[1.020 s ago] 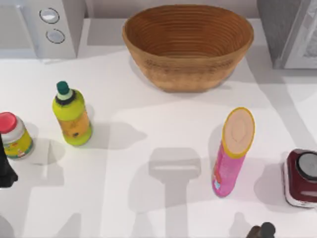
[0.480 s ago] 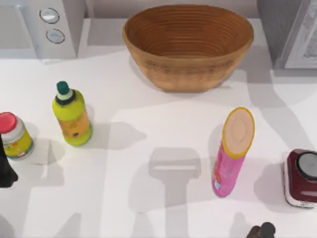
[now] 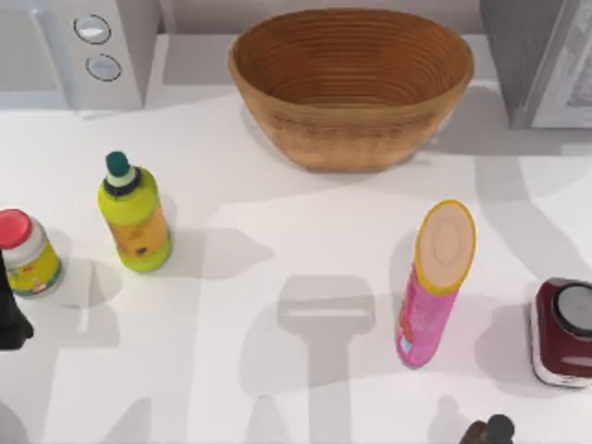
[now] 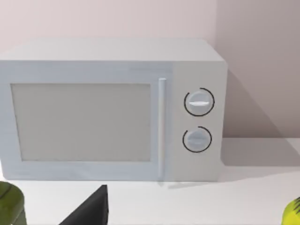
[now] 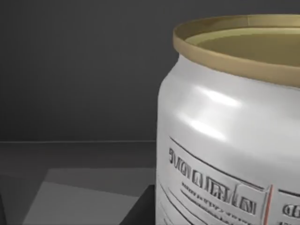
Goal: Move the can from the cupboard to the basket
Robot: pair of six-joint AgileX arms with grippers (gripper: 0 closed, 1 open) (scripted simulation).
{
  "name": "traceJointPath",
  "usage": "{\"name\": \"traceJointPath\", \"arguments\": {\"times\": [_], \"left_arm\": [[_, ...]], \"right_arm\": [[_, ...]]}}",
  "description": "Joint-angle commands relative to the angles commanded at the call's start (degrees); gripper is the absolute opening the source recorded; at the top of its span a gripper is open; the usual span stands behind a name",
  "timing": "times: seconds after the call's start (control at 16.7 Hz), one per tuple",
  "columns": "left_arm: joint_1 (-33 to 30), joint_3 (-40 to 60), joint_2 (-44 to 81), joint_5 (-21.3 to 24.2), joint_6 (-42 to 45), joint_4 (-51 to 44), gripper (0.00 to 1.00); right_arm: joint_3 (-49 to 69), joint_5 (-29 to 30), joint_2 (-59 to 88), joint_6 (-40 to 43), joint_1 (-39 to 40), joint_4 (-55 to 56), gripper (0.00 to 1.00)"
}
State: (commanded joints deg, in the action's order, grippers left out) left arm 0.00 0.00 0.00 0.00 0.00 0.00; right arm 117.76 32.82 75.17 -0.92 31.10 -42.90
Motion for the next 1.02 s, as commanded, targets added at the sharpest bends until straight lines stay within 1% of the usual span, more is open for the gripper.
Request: {"name": "traceJointPath", "arguments": {"times": [0.18,0.3,0.42,0.66,1.02], "left_arm": [[0.0,0.0,0.0,0.0,0.0,0.0,1.00],[0.0,0.0,0.0,0.0,0.0,0.0,1.00],[0.0,0.0,0.0,0.0,0.0,0.0,1.00],[0.0,0.0,0.0,0.0,0.0,0.0,1.00],[0.0,0.0,0.0,0.0,0.0,0.0,1.00]], "right_arm": [[-3.5,-1.0,-2.9,0.0,-1.1,1.9,0.00],[-9.0,-2.5,-7.0,0.0,-2.7,4.4,0.00],[-16.8,-4.6,-12.3,0.0,-4.9,7.6,0.00],[-38.6,-9.8,-25.4,0.2,-10.6,15.1,0.00],[-77.6,-19.7,-47.7,0.7,-20.4,27.5,0.00]]}}
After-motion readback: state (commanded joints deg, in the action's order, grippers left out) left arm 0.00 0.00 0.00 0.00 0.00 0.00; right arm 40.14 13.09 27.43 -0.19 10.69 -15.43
